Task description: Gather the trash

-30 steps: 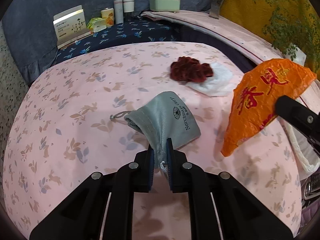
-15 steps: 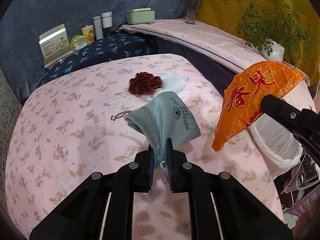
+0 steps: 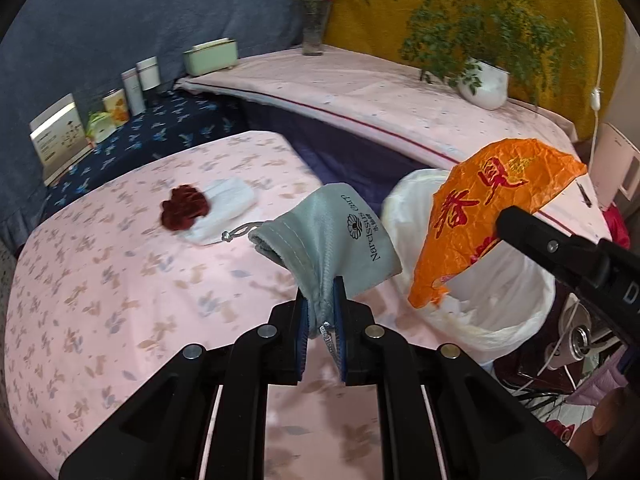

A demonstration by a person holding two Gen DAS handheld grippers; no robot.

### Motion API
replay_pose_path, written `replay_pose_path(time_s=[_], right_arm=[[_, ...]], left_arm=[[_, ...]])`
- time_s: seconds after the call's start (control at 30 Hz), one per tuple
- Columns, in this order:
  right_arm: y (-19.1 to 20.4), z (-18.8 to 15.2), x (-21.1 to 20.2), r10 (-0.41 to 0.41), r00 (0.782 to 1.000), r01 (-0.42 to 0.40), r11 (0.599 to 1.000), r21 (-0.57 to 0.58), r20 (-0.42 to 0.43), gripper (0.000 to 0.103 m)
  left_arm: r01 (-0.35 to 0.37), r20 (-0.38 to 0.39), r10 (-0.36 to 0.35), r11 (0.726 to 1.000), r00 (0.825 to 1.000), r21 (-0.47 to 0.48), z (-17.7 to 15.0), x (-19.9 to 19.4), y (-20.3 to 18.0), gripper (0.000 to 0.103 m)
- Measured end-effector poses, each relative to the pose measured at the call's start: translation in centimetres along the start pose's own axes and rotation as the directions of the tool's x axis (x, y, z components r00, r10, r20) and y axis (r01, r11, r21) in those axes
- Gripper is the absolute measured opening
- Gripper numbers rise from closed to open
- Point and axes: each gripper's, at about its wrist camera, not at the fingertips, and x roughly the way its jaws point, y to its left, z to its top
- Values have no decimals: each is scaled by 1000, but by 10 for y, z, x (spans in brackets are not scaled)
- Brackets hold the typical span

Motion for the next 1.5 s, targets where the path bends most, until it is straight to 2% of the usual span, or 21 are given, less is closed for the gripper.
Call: replay_pose_path(time_s=[0.37,0.5,0.6,0.63,0.7,1.0,1.1,1.4,1.5], right_arm=[[-63,18,-6,-92,995,90,994,54,24,4],[-78,20,-5,-107,994,105,992,69,25,4],[-87,22,-2,-115,993,113,990,78,22,4],[-89,23,-1,-117,993,115,990,79,20,4],[-91,24,1,-119,993,118,990,79,16,4],[-93,25,15,-121,993,120,991,62,-3,5],[-93,25,19,-126,992,127,990,70,-9,11],[-90,22,20,-127,992,127,990,67,-13,13],[-85,19,19,-130,991,131,990,54,-14,18]], left_arm=[[104,-35,-101,991,994,81,19,25,-66,11],[112,-46,-108,988,993,109,22,36,-83,12],[110,-53,-105,987,993,116,23,42,-91,20],[108,-55,-102,987,993,118,23,44,-92,23],[99,-54,-93,988,994,120,23,48,-95,37],[67,-40,-63,991,997,118,20,50,-93,53],[55,-30,-52,992,998,110,18,49,-89,60],[38,-32,-35,997,999,74,16,48,-74,62],[34,-31,-32,997,999,68,15,47,-70,63]])
